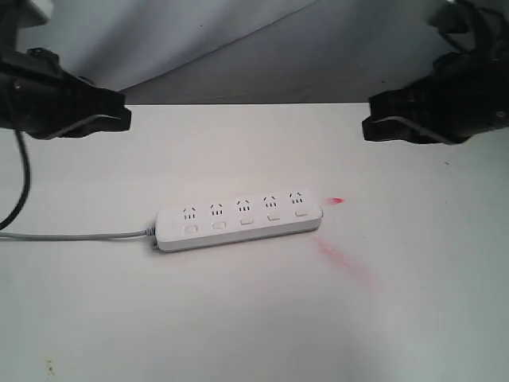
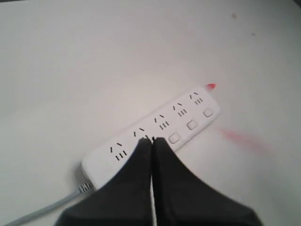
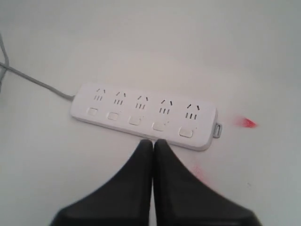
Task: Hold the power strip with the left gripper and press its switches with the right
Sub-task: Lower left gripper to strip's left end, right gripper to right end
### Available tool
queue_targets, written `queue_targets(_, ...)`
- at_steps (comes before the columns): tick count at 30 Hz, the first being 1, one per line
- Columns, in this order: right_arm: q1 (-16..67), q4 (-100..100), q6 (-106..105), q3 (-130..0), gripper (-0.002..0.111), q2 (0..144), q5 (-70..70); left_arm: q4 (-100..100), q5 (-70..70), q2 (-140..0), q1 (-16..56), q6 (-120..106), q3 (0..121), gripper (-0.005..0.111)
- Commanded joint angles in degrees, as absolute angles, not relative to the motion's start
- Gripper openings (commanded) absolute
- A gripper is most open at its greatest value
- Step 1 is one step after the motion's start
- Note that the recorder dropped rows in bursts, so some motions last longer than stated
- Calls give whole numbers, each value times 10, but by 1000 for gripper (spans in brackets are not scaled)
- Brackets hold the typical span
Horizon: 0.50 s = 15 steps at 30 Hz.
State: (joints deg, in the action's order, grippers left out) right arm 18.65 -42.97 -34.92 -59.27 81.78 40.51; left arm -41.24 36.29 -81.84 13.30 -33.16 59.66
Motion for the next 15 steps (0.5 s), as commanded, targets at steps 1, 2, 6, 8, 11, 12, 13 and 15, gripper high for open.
queue_targets(1,189,-418,-358,-669,0,935,414,-373,388,-929,138,-337,669,0)
queue_targets(2,193,-408,-356,-688,0,960,415,-362,388,-952,141,-337,684,0)
queue_targets(6,213,-336,-305,-758,0,1038,417,-314,395,-1027,164,-327,737,0)
queue_targets(8,228,-308,-280,-788,0,1075,423,-289,399,-1067,177,-309,760,0)
queue_targets(11,247,-257,-243,-833,0,1123,454,-221,429,-1112,193,-262,789,0)
queue_targets(12,253,-241,-229,-847,0,1139,464,-194,439,-1123,197,-245,798,0)
queue_targets(13,258,-227,-218,-860,0,1153,472,-170,445,-1138,203,-229,804,0)
queue_targets(15,263,-217,-213,-878,0,1173,482,-143,445,-1153,209,-213,809,0)
